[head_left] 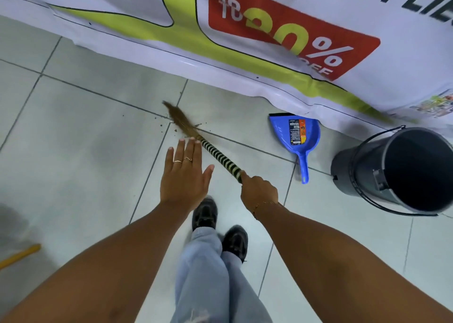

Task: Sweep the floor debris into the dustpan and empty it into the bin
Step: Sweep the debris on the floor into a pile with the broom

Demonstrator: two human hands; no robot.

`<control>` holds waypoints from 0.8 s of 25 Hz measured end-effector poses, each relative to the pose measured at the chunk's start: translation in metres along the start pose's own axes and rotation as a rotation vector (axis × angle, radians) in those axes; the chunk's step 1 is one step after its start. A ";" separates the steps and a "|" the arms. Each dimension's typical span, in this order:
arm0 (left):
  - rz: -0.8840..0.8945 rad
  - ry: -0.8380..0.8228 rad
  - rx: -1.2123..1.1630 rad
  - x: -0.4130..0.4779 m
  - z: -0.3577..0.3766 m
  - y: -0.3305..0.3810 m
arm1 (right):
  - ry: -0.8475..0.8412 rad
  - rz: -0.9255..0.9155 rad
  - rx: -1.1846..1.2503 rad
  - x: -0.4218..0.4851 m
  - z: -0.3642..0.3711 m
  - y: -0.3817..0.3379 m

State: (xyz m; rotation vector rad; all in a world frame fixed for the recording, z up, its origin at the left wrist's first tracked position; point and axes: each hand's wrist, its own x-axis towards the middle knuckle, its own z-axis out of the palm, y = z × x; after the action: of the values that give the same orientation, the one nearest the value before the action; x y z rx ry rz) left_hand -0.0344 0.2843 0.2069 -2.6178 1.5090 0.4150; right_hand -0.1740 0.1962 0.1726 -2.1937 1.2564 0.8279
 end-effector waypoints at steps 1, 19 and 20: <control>-0.007 0.003 0.003 -0.007 -0.006 -0.003 | 0.027 0.003 0.031 -0.012 0.002 0.002; 0.017 -0.044 0.026 -0.047 0.003 -0.106 | -0.188 0.176 0.304 -0.058 0.096 -0.110; 0.020 -0.035 0.031 -0.046 0.001 -0.114 | -0.183 0.173 0.313 -0.057 0.096 -0.119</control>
State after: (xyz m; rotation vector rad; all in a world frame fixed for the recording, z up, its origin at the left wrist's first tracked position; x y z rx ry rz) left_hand 0.0419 0.3806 0.2118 -2.5609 1.5192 0.4331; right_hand -0.1172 0.3487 0.1572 -1.7439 1.3924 0.8147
